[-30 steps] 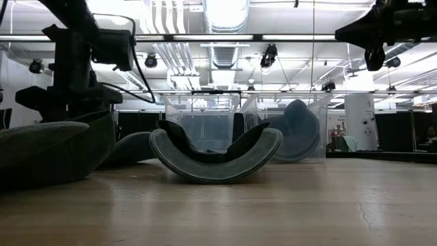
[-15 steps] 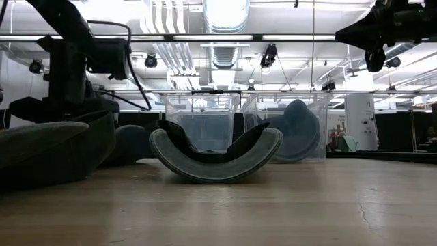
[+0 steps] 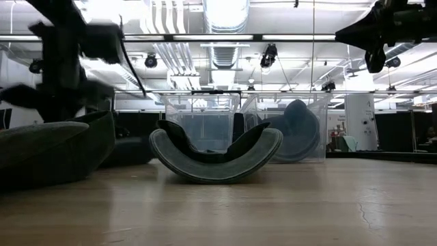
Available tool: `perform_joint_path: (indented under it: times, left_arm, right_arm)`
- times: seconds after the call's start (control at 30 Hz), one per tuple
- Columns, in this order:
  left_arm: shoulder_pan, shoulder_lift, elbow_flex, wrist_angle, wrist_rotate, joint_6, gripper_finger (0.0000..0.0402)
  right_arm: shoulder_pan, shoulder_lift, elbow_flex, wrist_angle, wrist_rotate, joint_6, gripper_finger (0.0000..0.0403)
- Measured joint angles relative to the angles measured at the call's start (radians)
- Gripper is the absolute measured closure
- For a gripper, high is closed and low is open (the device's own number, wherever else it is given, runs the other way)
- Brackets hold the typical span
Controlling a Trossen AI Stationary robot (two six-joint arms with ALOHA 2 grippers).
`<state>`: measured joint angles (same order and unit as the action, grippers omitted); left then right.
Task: Pick & Place hat
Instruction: Put the blue cap into the right transparent bin
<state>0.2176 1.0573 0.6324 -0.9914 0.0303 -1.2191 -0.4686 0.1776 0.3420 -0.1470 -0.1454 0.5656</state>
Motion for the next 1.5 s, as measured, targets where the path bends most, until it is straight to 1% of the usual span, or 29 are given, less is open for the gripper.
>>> perform_joint_path:
  times: [0.13,0.3,0.4,0.5,0.63,0.73,0.83,0.9,0.97,1.03,1.1,1.2,1.27,1.33,1.5]
  left_arm:
    - [0.001,-0.064,0.106,-0.183,-0.034,-0.033,0.0395]
    - [0.0,-0.103,0.295,-0.411,-0.1,-0.059,0.0395]
    - [0.0,-0.103,0.422,-0.511,-0.177,-0.062,0.0395]
    - [0.0,-0.1,0.547,-0.563,-0.276,-0.059,0.0395]
    - [0.0,-0.1,0.699,-0.549,-0.441,-0.004,0.0395]
    - [0.0,-0.099,0.786,-0.483,-0.566,0.08,0.0395]
    - [0.0,-0.101,0.828,-0.33,-0.648,0.221,0.0395]
    - [0.0,-0.101,0.832,-0.185,-0.659,0.346,0.0395]
    - [0.0,-0.101,0.822,-0.015,-0.633,0.493,0.0395]
    - [0.001,-0.098,0.801,0.157,-0.555,0.625,0.0395]
    - [0.001,-0.094,0.773,0.324,-0.433,0.721,0.0395]
    - [0.001,-0.089,0.72,0.538,-0.198,0.833,0.0395]
    - [0.001,-0.089,0.677,0.68,-0.046,0.872,0.0395]
    - [0.001,-0.09,0.631,0.814,0.08,0.876,0.0395]
    - [0.004,-0.089,0.521,1.086,0.248,0.789,0.0395]
  right_arm:
    - [0.0,0.0,0.0,-0.004,-0.013,0.004,0.0364]
    - [0.0,0.0,0.0,-0.005,-0.013,0.003,0.0364]
    - [0.0,0.0,0.0,-0.005,-0.013,0.003,0.0364]
    - [0.0,0.0,0.0,-0.005,-0.013,0.003,0.0364]
    - [0.0,0.0,0.0,-0.005,-0.014,0.003,0.0364]
    - [0.0,0.0,0.0,-0.005,-0.014,0.003,0.0364]
    - [0.0,0.0,0.0,-0.005,-0.014,0.003,0.0365]
    - [0.0,0.0,0.0,-0.005,-0.014,0.002,0.0364]
    - [0.0,0.0,0.0,-0.005,-0.014,0.0,0.0364]
    - [0.0,0.0,0.0,-0.005,-0.014,0.0,0.0364]
    - [0.0,0.0,0.0,-0.005,-0.014,-0.001,0.0364]
    - [0.0,0.001,0.0,-0.005,-0.014,-0.001,0.0364]
    - [0.0,0.001,0.0,-0.005,-0.014,-0.001,0.0364]
    - [0.0,0.001,0.0,-0.005,-0.014,-0.001,0.0364]
    - [0.0,0.001,0.0,-0.008,-0.014,-0.001,0.0364]
